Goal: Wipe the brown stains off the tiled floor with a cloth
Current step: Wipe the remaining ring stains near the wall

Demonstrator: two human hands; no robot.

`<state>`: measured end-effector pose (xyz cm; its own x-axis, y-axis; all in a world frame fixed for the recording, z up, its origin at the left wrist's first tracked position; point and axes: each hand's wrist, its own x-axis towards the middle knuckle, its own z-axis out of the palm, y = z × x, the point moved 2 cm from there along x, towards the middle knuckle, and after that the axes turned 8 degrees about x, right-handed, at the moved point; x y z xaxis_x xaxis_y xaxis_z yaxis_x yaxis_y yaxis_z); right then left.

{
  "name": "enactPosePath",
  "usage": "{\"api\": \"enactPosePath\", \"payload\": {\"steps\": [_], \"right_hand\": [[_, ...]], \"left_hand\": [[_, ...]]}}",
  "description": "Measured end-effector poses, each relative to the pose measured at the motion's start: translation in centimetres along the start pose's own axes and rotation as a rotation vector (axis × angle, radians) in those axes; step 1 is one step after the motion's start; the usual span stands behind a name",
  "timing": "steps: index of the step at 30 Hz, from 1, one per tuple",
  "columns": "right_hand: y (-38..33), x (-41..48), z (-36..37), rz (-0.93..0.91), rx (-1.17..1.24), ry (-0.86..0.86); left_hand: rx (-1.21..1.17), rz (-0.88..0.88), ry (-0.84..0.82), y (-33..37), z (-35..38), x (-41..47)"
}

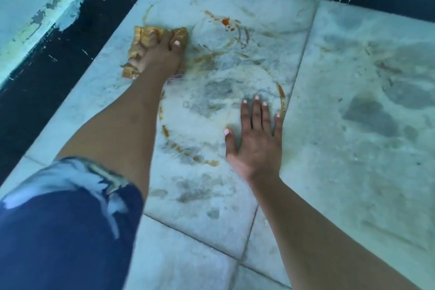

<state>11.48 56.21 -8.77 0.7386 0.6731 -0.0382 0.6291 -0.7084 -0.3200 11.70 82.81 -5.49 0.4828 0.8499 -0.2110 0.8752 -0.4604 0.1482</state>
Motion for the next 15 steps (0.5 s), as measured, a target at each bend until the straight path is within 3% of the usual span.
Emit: {"api": "enactPosePath", "payload": {"steps": [5,7,9,12,15], "right_hand": [[0.0,-0.1,0.1,0.005,0.013,0.017],[-0.1,-0.1,0.0,0.008,0.023,0.017],[-0.1,-0.1,0.0,0.008,0.030,0.007],[0.0,0.0,-0.2,0.009,0.032,-0.013],[0.0,-0.1,-0.2,0.009,0.030,-0.025]], "left_hand": [[0.169,0.374,-0.029,5.1,2.5,-4.7],[0.217,0.548,0.011,2.9,3.0,-7.5],[0.180,0.612,0.042,-0.8,2.6,-8.5],[0.173,0.357,0.064,-4.0,1.3,-4.8],[0.095,0.086,0.030,-1.2,0.3,-0.5]]}}
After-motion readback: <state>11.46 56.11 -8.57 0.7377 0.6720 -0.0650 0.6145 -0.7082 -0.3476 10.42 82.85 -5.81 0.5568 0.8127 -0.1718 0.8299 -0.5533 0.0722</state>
